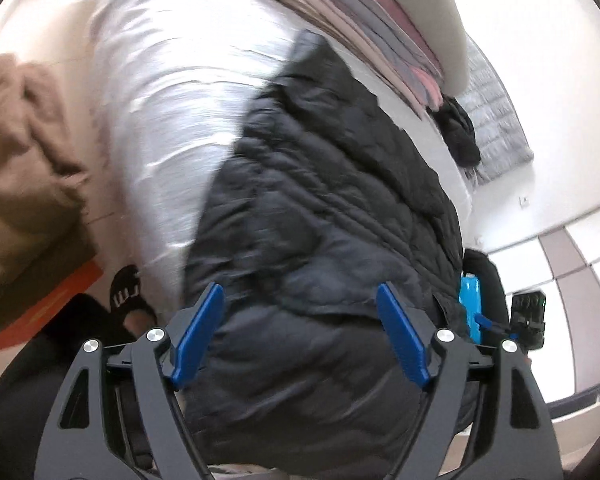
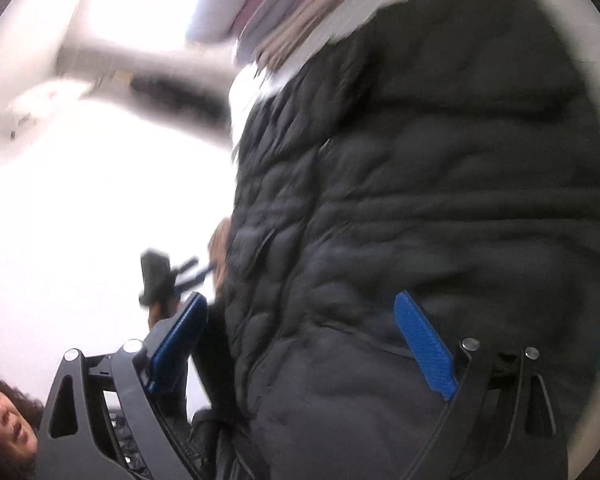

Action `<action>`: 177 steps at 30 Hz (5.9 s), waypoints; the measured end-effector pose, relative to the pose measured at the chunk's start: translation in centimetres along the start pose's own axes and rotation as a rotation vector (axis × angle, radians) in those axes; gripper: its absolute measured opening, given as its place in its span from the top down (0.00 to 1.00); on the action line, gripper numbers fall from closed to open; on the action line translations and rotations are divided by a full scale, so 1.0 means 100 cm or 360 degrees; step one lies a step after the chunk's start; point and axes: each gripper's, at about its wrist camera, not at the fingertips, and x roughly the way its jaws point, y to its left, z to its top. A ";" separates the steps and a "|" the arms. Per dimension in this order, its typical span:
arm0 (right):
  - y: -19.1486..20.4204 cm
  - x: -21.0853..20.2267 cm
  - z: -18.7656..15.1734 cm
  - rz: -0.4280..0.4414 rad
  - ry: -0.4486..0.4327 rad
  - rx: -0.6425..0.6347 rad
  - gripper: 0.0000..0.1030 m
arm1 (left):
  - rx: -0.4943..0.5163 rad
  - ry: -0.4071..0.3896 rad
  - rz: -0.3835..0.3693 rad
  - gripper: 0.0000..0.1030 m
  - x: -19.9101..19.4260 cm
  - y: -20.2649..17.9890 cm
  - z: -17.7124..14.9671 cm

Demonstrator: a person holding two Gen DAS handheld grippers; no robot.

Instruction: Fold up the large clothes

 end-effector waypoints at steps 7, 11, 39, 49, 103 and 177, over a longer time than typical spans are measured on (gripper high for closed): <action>-0.074 -0.077 -0.031 -0.0230 -0.0215 0.0353 0.11 | -0.0125 -0.0002 0.0022 0.27 -0.001 0.039 -0.010; -0.108 -0.083 -0.056 -0.0156 -0.0183 0.0487 0.11 | -0.0147 0.0025 0.0020 0.27 0.015 0.043 -0.009; -0.053 -0.070 -0.110 0.0287 -0.0245 0.0223 0.48 | -0.0243 0.0298 -0.0366 0.87 0.044 0.053 -0.098; -0.030 -0.082 -0.118 0.0332 -0.0463 0.0145 0.85 | -0.0102 0.0149 -0.0430 0.91 -0.015 0.017 -0.082; -0.040 -0.076 -0.158 0.0412 -0.0322 0.0193 0.48 | -0.0097 0.0568 -0.0335 0.59 0.031 0.031 -0.130; -0.135 0.020 0.134 0.0254 -0.0833 0.0806 0.67 | -0.0146 -0.0079 -0.0064 0.88 0.166 -0.073 0.197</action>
